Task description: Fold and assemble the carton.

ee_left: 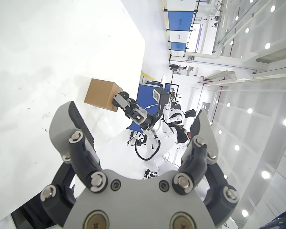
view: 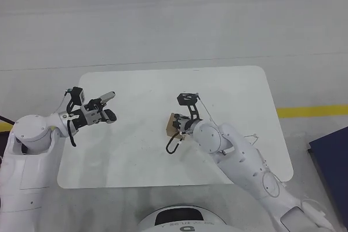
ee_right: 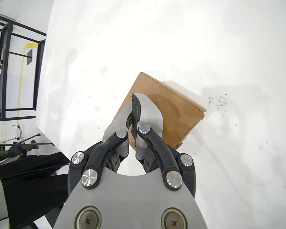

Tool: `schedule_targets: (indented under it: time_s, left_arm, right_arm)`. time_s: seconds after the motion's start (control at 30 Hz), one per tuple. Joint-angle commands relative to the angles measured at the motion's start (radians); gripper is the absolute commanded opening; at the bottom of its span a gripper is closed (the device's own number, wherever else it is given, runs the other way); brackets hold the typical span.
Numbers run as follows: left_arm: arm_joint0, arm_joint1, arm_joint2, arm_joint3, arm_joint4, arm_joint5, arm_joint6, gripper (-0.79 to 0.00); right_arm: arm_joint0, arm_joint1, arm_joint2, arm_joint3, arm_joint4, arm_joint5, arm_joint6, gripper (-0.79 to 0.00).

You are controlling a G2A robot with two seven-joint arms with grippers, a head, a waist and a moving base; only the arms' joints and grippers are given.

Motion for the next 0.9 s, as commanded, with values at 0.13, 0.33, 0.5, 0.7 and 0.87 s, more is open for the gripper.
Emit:
schedule_targets:
  time_s: [0.13,0.33,0.5,0.7,0.87]
  left_arm:
    - [0.000,0.000,0.000,0.000,0.000,0.000,0.000,0.000]
    - [0.000,0.000,0.000,0.000,0.000,0.000,0.000,0.000]
    - [0.000,0.000,0.000,0.000,0.000,0.000,0.000,0.000]
    - [0.000,0.000,0.000,0.000,0.000,0.000,0.000,0.000]
    - [0.000,0.000,0.000,0.000,0.000,0.000,0.000,0.000]
  right_arm:
    - [-0.106,0.027,0.159,-0.083,0.020,0.028,-0.029,-0.785]
    - [-0.174,0.044,0.204,-0.027,-0.013,0.021,0.056,-0.785]
    - [-0.158,0.034,0.140,-0.023,0.029,-0.051,0.069,-0.785]
    - [-0.149,0.034,0.151,-0.005,0.030,-0.054,0.052,-0.785]
    - [-0.207,0.046,0.275,-0.088,0.091,-0.064,-0.045,-0.785]
